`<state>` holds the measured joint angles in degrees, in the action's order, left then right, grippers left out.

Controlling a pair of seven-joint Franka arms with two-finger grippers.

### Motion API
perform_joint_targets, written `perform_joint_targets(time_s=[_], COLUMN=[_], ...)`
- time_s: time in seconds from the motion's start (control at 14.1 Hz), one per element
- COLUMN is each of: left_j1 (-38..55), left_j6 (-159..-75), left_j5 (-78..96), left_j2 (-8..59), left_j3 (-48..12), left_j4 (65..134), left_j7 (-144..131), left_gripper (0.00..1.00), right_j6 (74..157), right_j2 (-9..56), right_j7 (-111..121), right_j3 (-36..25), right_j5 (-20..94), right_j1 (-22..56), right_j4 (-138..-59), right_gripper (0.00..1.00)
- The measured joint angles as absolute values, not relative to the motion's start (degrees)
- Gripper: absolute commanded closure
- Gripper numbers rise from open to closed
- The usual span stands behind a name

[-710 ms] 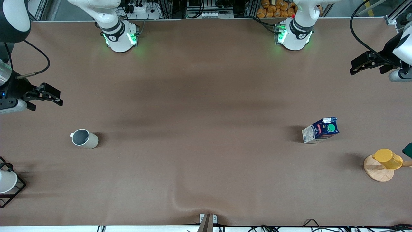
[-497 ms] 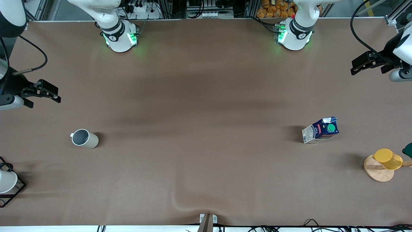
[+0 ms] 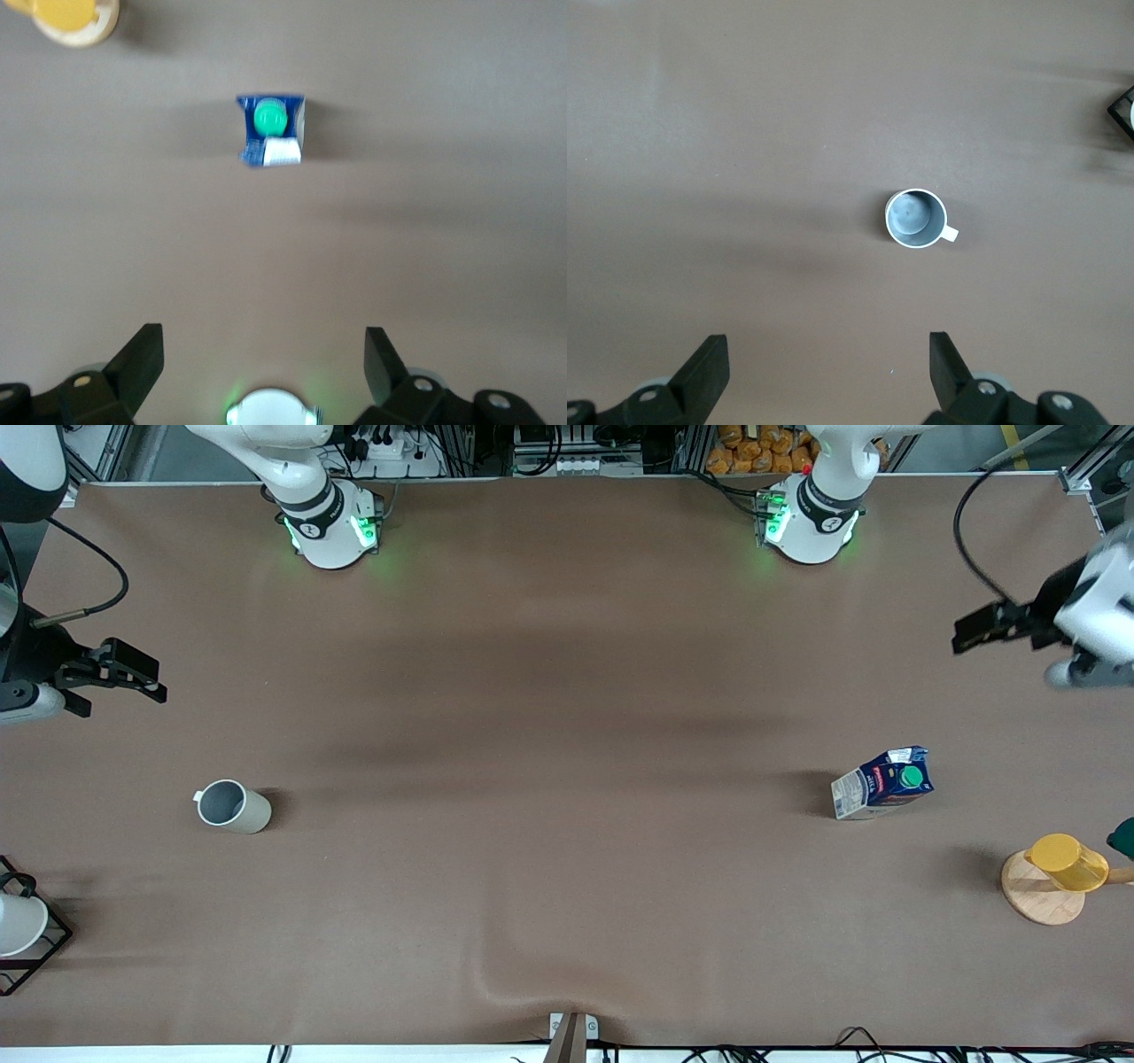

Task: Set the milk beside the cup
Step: 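Grasp the white mug with the right gripper while the left gripper grasps the milk carton, then carry the mug to the table center while the left gripper lifts the carton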

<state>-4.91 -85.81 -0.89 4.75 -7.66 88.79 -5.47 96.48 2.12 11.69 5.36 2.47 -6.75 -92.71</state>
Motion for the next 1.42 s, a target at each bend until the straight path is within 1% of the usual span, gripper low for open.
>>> perform_joint_targets(time_s=[0.28, 0.5, 0.78, 0.85, 0.99, 1.28, 1.35, 1.42], left_j1=[-4.9, -4.9, -4.7, -4.7, -4.8, -4.8, -4.8, -4.8], left_j6=[-96.4, -99.8, -103.4, -104.5, -106.0, -106.3, -106.3, -106.3], left_j5=[-0.9, -1.1, -4.9, -5.1, -5.1, -5.1, -5.1, -5.1], left_j2=[13.1, 18.3, 22.6, 23.3, 24.8, 26.2, 26.2, 26.2], left_j3=[-7.7, -7.7, -7.7, -7.7, -7.7, -7.7, -7.7, -7.8], left_j4=[89.1, 89.1, 89.1, 89.1, 89.1, 89.8, 90.3, 90.8], left_j7=[-5.5, -5.5, -5.5, -5.5, -5.5, -5.5, -5.5, -5.5], left_gripper=[0.0, 0.0, 0.0, 0.0, 0.0, 0.0, 0.0, 0.0], right_j6=[96.5, 97.1, 98.4, 100.1, 106.6, 117.9, 119.8, 121.1], right_j2=[3.9, 7.2, 12.6, 14.1, 17.3, 24.9, 26.9, 28.6], right_j7=[11.7, 11.7, 11.8, 11.8, 11.8, 16.2, 17.2, 17.8], right_j3=[5.3, 4.8, 2.5, 2.4, 2.3, 2.2, 2.2, 2.2], right_j5=[1.9, 1.4, 1.0, 0.5, -1.7, -2.5, -2.5, -2.5], right_j1=[-6.7, -6.7, -7.6, -8.1, -9.4, -11.9, -12.2, -12.4], right_j4=[-92.8, -92.8, -92.8, -92.9, -94.0, -95.6, -95.6, -95.6], right_gripper=[0.0, 0.0, 0.0, 0.0, 0.0, 0.0, 0.04, 0.13])
